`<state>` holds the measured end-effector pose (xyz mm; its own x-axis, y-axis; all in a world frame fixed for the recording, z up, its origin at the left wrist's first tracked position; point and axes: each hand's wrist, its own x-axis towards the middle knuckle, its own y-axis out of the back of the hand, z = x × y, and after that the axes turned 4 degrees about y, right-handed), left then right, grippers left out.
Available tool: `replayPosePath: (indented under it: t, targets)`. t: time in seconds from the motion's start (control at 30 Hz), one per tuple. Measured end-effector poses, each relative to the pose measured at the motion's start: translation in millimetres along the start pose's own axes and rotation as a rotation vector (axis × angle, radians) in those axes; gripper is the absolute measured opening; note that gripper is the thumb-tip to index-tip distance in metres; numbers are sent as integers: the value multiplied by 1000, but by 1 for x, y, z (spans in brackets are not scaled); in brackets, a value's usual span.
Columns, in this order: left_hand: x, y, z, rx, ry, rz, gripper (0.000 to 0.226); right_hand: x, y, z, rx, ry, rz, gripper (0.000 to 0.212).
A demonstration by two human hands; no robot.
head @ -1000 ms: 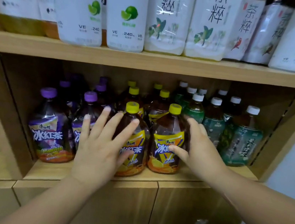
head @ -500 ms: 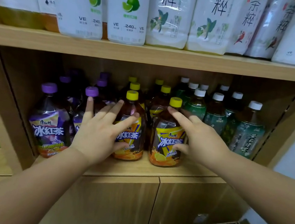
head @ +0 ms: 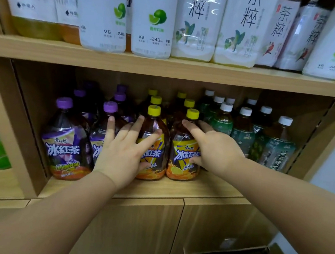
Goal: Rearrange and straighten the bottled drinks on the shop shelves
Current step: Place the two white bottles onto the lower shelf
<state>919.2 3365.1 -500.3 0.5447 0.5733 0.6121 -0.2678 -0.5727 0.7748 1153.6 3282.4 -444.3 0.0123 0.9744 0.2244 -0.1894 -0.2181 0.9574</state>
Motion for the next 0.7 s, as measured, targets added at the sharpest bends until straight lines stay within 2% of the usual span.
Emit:
replayPosePath:
  t: [0.13,0.27,0.37,0.43,0.6,0.7]
  targets:
    - [-6,25,10,-39,25,-158,94,-6,28,-5,-13,6,-164,104]
    - [-14,81,-5,-254,44,-257,86,-29,72,-14,59,30,-320,86]
    - [-16,133,-25,-527,177,-292,82,-45,123,-18,129,56,-283,56]
    - [-11,174,-42,-679,312,-280,74,-52,163,-19,220,27,-261,46]
    - [27,287,-71,-798,630,-317,62,-61,259,-17,590,-149,-179,33]
    - [48,338,-74,-869,769,-346,64,-55,307,-17,754,-208,-129,40]
